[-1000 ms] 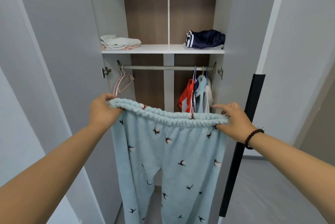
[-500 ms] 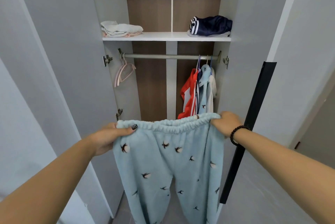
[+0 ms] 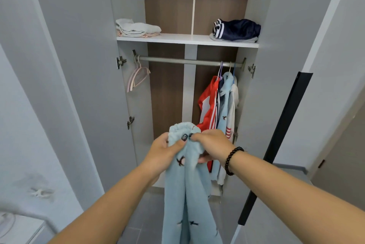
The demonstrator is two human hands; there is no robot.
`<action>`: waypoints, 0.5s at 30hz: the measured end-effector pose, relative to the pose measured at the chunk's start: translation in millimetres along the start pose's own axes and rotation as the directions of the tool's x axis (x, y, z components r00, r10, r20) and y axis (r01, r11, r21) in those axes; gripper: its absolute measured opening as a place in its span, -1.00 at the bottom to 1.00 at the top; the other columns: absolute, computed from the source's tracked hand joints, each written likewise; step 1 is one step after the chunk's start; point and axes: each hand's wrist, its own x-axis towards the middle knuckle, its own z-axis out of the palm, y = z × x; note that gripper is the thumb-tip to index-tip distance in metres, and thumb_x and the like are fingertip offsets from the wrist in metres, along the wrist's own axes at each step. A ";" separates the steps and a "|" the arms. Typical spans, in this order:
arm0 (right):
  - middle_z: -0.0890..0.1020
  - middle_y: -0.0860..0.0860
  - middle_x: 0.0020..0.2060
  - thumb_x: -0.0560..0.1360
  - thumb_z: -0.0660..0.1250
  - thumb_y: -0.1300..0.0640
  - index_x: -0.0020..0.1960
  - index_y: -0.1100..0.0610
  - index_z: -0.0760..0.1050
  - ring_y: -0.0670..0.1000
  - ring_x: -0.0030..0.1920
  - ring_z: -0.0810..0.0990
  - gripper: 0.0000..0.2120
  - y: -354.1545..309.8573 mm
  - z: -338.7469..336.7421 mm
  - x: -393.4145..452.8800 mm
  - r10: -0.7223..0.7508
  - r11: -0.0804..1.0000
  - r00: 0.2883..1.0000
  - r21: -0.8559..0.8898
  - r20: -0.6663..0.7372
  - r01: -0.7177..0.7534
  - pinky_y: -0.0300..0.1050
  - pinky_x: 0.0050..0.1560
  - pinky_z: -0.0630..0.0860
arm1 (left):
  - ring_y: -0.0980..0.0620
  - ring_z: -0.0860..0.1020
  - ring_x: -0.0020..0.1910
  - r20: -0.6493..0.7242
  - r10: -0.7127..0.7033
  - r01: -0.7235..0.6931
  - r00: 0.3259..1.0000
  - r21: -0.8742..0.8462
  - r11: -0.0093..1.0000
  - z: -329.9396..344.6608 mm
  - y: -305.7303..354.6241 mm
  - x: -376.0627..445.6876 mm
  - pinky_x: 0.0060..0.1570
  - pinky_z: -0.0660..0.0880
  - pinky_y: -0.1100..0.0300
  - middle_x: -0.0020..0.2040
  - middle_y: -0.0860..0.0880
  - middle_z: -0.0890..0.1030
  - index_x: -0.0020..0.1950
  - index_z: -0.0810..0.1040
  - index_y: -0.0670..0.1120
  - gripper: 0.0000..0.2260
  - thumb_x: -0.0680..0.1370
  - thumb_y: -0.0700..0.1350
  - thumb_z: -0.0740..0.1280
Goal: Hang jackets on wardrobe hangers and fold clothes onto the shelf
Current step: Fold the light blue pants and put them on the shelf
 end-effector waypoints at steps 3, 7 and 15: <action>0.62 0.17 -0.33 0.52 0.23 0.19 -0.10 0.30 0.55 0.09 -0.34 0.62 -0.80 -11.8 -1.0 -2.3 -0.045 0.999 0.999 -0.007 0.029 0.045 0.06 -0.15 0.65 | 0.06 0.65 0.02 0.023 0.077 -0.077 0.997 0.006 0.997 -2.5 10.4 -2.6 -0.01 0.59 0.19 0.03 -0.01 0.68 0.15 0.55 -0.07 -0.72 0.48 -0.01 0.42; 0.66 0.14 -0.31 0.49 0.14 0.42 -0.16 0.28 0.54 0.03 -0.27 0.67 -0.79 -19.8 -5.8 -8.3 -0.098 0.995 0.979 0.011 0.179 0.098 -0.14 -0.23 0.64 | 0.11 0.63 0.06 0.074 0.095 -0.100 0.993 0.064 0.993 -15.6 12.5 -3.4 0.00 0.58 0.22 0.08 0.08 0.65 0.17 0.47 0.03 -0.31 0.12 -0.03 0.68; 0.55 -0.14 -0.08 0.36 0.24 0.44 -0.04 0.06 0.54 -0.29 -0.03 0.48 -0.66 -26.8 -1.5 -9.0 -0.606 0.648 0.786 -0.497 0.122 0.577 -0.44 -0.10 0.38 | 0.00 0.61 0.08 0.148 0.165 -0.190 0.975 0.170 0.967 -48.1 26.9 -6.6 0.13 0.54 0.02 0.11 -0.16 0.61 0.15 0.50 -0.13 -0.52 0.25 -0.21 0.50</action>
